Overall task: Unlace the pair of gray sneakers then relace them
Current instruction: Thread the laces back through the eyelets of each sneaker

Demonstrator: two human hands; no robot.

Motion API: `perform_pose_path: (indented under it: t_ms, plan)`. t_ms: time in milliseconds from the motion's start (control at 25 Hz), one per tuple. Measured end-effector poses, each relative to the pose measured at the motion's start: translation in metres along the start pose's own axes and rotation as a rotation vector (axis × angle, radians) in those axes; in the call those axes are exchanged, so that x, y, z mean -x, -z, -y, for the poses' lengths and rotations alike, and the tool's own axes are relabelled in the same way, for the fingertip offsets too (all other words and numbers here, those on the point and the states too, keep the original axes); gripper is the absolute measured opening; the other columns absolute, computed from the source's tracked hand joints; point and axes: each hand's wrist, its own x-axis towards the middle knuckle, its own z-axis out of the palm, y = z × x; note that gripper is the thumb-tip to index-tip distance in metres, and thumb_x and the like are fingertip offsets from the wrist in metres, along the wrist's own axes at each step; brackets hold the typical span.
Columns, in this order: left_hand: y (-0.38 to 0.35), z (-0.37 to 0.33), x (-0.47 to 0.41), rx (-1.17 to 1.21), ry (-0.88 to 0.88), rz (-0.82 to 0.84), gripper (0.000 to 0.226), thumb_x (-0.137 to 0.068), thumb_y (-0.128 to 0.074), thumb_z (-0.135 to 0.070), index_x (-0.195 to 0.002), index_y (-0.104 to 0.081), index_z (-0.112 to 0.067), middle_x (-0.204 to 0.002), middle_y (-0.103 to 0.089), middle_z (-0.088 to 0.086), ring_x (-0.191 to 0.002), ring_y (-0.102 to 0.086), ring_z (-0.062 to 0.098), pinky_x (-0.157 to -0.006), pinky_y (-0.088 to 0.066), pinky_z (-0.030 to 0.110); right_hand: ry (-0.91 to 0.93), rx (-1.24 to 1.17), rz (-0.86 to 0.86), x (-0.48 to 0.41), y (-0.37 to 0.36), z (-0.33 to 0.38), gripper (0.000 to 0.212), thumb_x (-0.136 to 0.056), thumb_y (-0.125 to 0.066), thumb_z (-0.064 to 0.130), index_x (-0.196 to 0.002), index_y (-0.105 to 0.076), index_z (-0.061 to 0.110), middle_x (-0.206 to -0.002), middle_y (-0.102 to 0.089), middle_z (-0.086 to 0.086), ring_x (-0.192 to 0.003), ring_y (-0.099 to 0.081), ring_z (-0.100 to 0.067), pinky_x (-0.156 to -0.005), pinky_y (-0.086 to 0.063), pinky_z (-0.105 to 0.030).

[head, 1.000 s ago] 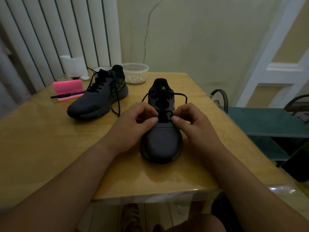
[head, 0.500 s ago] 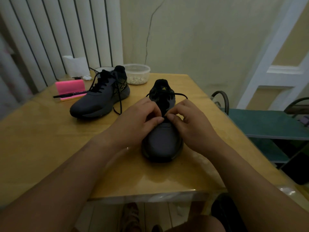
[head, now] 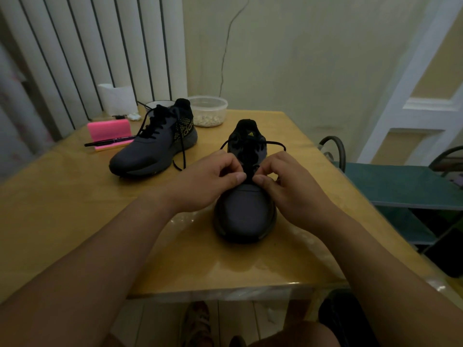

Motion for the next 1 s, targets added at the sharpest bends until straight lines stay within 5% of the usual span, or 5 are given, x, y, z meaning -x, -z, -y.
perform_pose_path:
  t_ms: [240,640,1000]
  plan:
    - [0.006,0.005,0.003,-0.239,-0.152,-0.069,0.014,-0.103,-0.063,-0.03,-0.094,-0.054,-0.036,-0.094,-0.054,-0.015,-0.084,-0.052,0.003,-0.068,-0.036,0.016,0.1,0.093,-0.014,0.001,0.0,-0.009,0.009,-0.104,-0.058,0.021,-0.101,-0.062,0.013,-0.111,-0.053,0.002,-0.099,-0.05,-0.009,-0.086,-0.041,-0.012]
    - [-0.005,0.012,0.007,-0.037,-0.118,-0.116,0.005,-0.104,-0.062,-0.025,-0.101,-0.06,-0.029,-0.099,-0.059,-0.012,-0.089,-0.057,0.006,-0.074,-0.046,0.014,0.031,-0.048,-0.011,0.009,0.0,-0.011,0.002,-0.103,-0.061,0.015,-0.102,-0.063,0.014,-0.117,-0.055,0.003,-0.109,-0.053,-0.006,-0.091,-0.048,-0.021]
    - [0.024,0.006,-0.003,-0.259,-0.123,0.107,0.008,-0.104,-0.063,-0.022,-0.105,-0.061,-0.03,-0.1,-0.059,-0.016,-0.09,-0.06,0.0,-0.077,-0.05,0.022,0.0,-0.095,0.011,0.006,0.003,-0.01,0.002,-0.101,-0.062,0.02,-0.101,-0.063,0.02,-0.115,-0.056,0.007,-0.109,-0.055,-0.004,-0.087,-0.051,-0.024]
